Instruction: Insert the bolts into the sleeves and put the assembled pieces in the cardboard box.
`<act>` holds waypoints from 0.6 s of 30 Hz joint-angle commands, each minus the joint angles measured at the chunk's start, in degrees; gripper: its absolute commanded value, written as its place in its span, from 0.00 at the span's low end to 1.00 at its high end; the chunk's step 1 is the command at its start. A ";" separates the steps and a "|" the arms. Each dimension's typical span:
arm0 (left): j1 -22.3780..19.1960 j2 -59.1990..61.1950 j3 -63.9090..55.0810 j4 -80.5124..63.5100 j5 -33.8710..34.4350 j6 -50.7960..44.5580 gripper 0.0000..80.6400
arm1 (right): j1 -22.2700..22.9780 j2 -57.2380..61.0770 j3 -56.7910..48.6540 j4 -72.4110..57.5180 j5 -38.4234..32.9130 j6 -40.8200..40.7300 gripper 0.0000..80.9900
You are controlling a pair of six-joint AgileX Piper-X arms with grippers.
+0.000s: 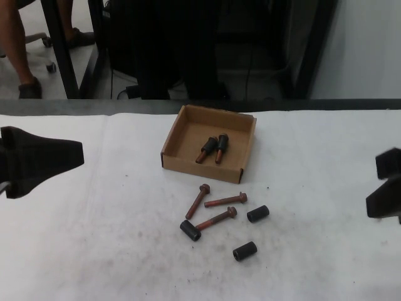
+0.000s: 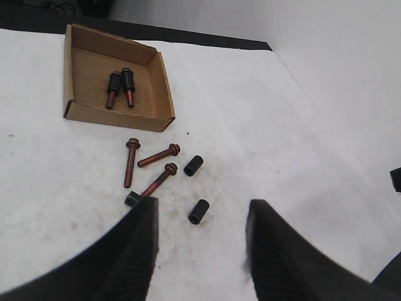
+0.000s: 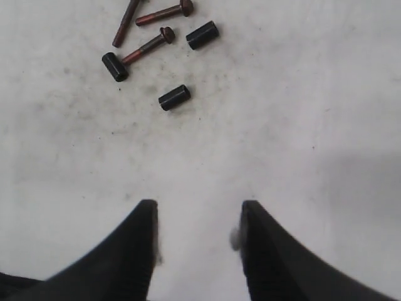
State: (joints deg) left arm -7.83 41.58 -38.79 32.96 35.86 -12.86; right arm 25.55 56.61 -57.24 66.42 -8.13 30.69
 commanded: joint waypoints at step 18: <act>0.11 -0.50 0.06 -0.71 0.27 0.20 0.53 | 8.60 21.81 0.16 -24.81 1.46 46.65 0.50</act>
State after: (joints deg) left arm -7.83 41.58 -38.79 32.96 35.86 -12.86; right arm 31.55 74.49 -56.98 45.93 -8.13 69.32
